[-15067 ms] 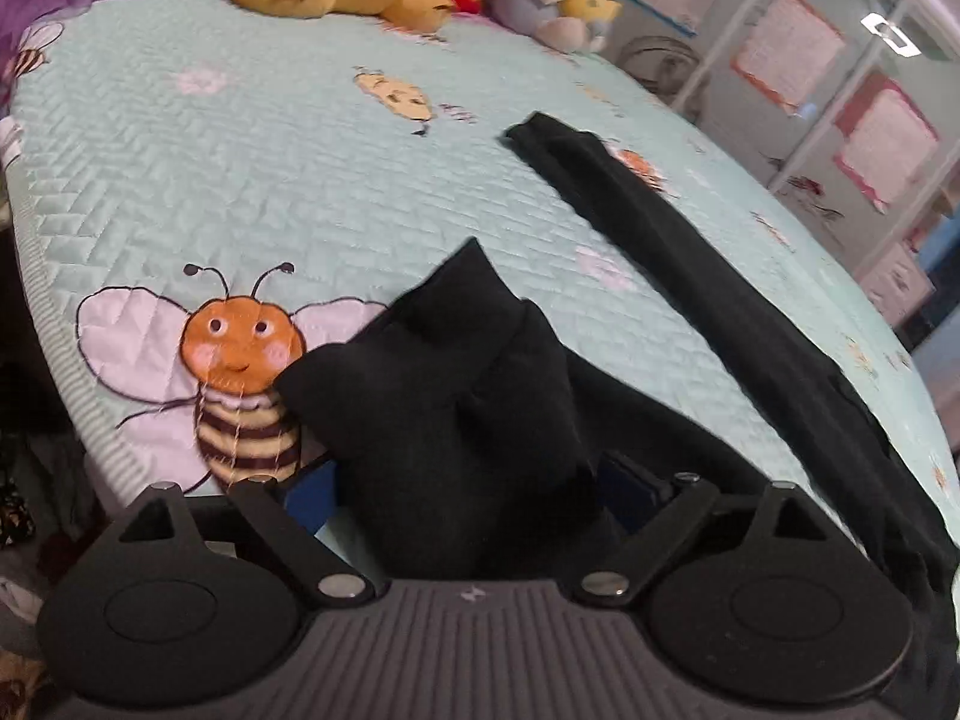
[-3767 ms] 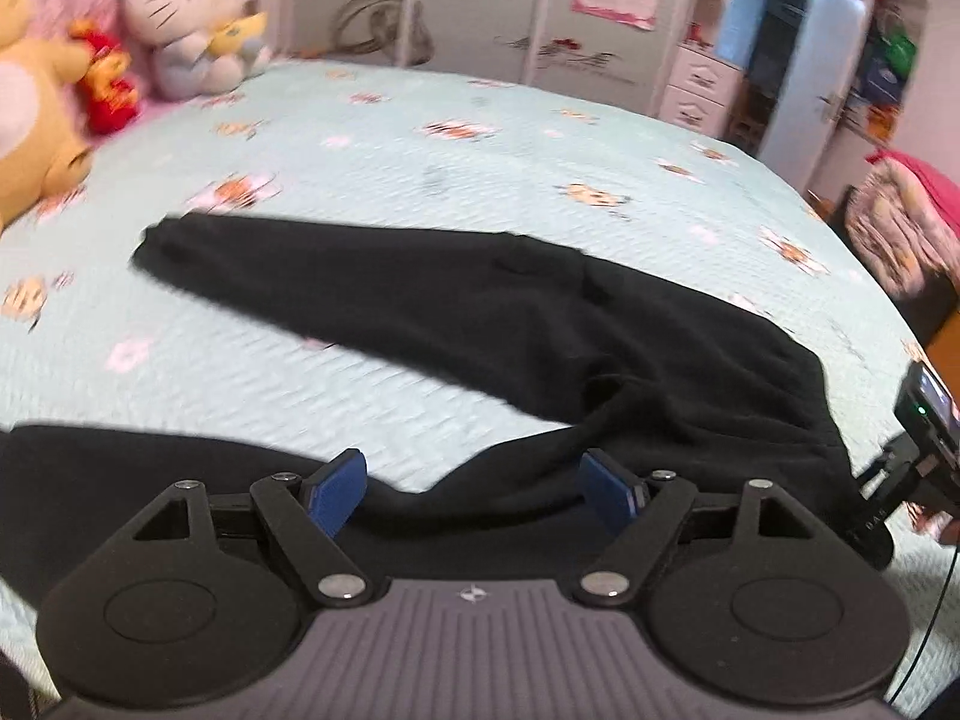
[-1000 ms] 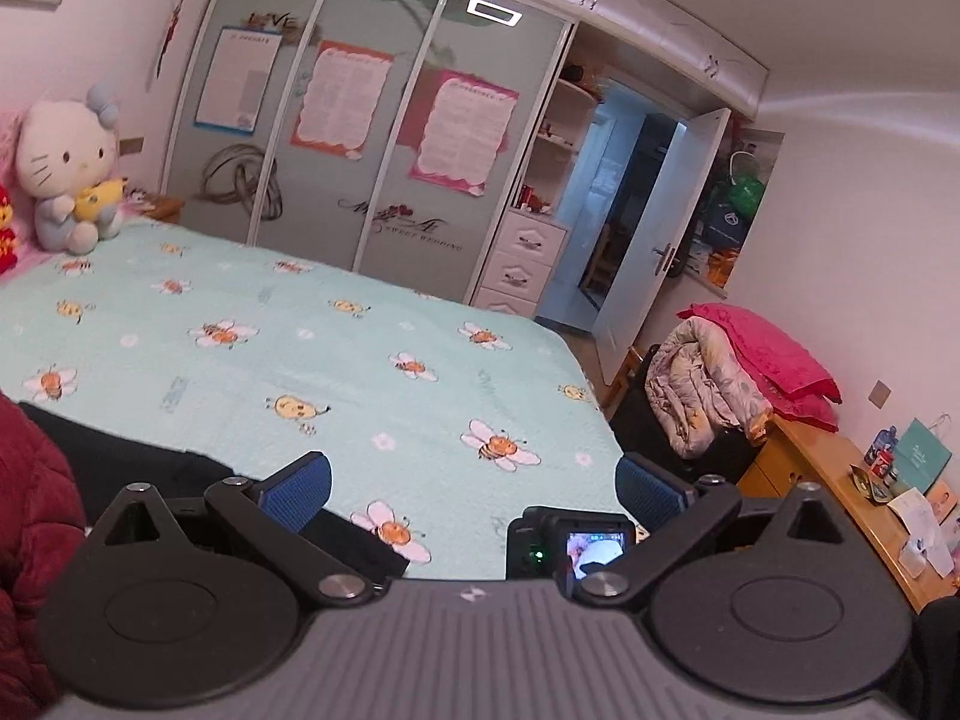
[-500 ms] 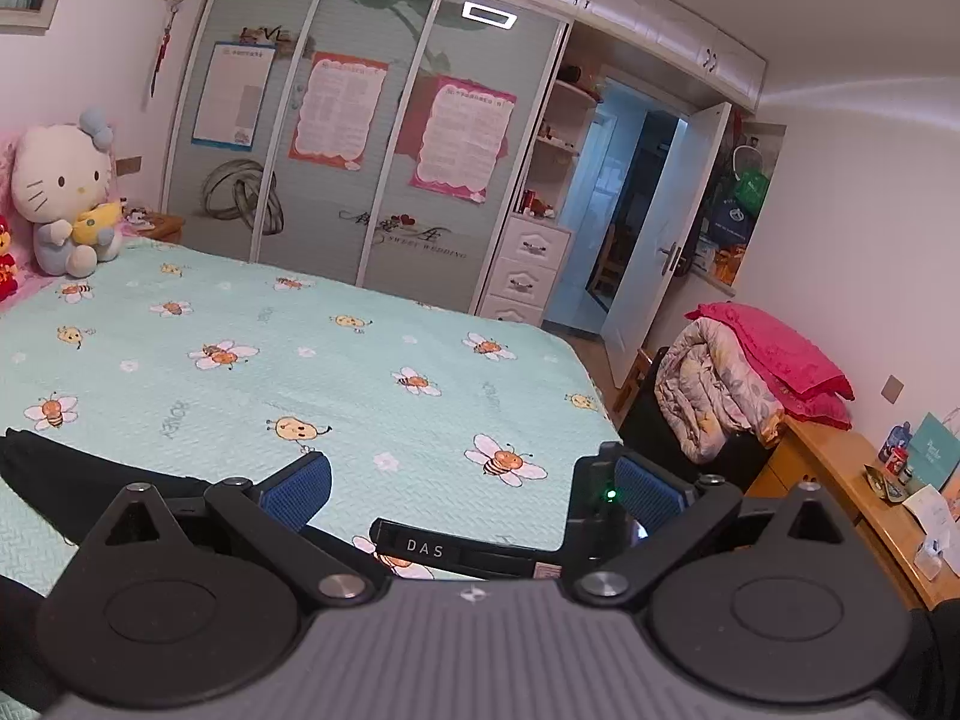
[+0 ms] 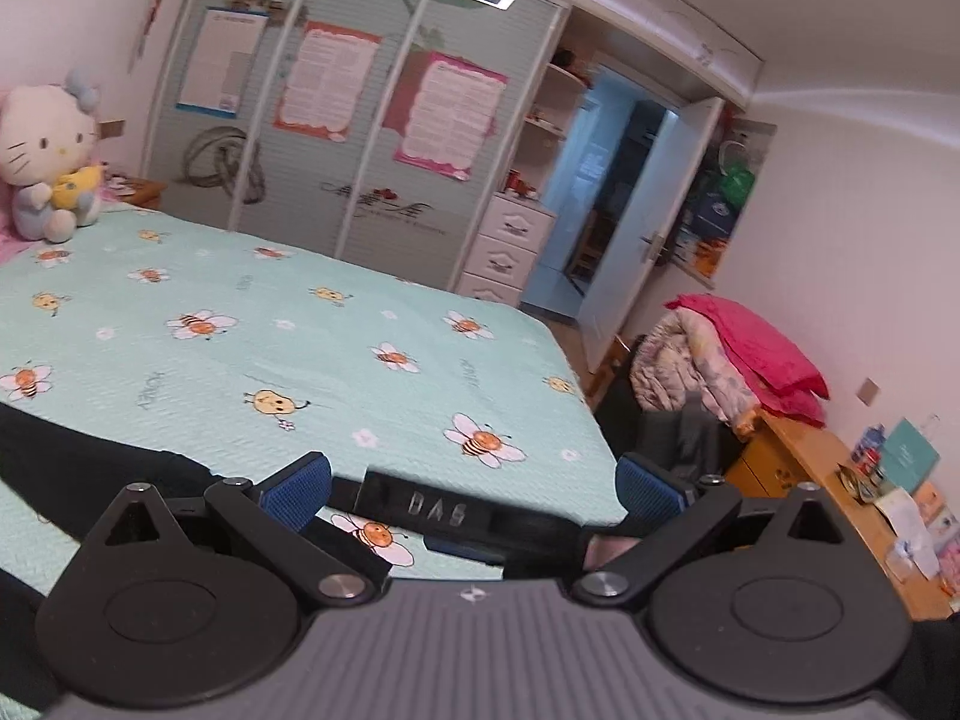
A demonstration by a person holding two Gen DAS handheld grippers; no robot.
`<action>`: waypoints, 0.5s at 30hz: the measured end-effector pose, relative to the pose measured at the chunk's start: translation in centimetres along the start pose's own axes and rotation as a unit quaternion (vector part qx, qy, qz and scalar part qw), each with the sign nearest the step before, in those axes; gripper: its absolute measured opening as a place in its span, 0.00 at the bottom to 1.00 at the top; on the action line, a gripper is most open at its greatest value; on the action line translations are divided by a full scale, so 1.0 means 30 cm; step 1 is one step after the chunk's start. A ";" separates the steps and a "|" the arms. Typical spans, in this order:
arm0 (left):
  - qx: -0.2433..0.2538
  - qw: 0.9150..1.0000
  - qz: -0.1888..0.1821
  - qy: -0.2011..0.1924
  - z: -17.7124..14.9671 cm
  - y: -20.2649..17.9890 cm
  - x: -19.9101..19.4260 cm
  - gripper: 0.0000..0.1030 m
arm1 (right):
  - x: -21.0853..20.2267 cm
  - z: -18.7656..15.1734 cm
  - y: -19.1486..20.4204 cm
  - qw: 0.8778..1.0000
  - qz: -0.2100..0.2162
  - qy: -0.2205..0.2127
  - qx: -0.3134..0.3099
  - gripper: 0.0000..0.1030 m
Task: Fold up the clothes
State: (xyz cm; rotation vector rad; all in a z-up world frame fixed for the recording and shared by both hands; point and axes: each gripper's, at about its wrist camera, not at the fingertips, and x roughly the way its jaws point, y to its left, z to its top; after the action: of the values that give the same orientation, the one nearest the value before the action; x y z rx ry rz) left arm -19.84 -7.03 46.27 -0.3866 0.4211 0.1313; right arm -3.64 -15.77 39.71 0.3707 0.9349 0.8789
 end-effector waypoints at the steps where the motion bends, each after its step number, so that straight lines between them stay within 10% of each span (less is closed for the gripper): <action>1: 0.002 1.000 -0.005 0.001 -0.001 0.008 -0.007 1.00 | -0.008 0.000 0.005 1.000 0.003 -0.003 0.011 0.90; 15: 0.027 0.998 -0.059 0.010 -0.028 0.024 -0.057 1.00 | -0.112 0.023 0.050 0.992 0.036 -0.070 0.102 0.91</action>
State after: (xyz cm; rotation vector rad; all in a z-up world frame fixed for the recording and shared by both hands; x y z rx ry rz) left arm -21.84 -6.78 46.05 -0.3594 0.4193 0.0009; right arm -4.77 -17.45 42.85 0.6369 0.8883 0.8142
